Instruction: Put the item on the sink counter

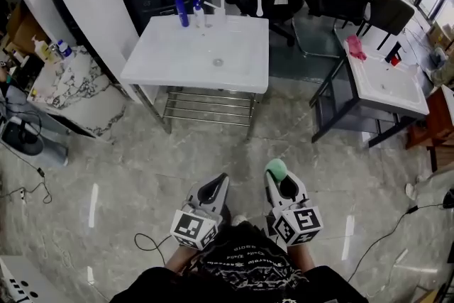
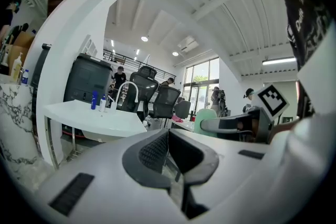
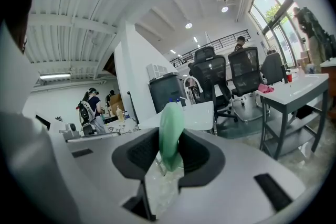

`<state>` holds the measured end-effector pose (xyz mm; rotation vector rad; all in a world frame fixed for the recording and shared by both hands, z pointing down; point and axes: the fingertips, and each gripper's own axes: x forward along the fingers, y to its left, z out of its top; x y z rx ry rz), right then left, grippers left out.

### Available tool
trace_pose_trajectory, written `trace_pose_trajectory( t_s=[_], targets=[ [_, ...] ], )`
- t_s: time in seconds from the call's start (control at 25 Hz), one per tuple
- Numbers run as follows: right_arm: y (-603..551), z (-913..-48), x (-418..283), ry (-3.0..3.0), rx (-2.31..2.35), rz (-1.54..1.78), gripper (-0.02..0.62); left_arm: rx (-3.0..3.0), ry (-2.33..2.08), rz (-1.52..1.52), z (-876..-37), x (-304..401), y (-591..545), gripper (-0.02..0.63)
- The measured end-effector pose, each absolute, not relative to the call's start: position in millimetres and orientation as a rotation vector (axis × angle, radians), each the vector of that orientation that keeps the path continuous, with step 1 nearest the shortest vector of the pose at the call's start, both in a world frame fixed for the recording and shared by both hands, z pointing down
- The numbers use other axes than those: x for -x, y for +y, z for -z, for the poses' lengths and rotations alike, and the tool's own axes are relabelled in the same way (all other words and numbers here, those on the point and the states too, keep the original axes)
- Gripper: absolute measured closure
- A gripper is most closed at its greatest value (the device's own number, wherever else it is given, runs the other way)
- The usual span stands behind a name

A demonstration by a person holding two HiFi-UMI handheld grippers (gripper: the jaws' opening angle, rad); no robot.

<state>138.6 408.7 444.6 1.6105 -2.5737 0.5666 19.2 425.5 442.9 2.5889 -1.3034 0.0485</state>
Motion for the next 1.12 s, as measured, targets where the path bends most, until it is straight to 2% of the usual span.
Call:
trace_pose_trajectory(
  t_s=[0.28,0.72,1.12],
  targets=[
    [350,-449,-148,-2.504,-1.708,-0.518,0.483,-2.614,-1.257,0.011,-451,-18,346,0.598],
    [211,-447,-90,-2.465,-1.736,-0.513,0.483,-2.683,-1.191,0.011,-440,33,186,0.598],
    [142,-461,-49,-2.42,-1.792,-0.56,0.483,-2.728,-1.101,-0.043,-448,63,111,0.598]
  ],
)
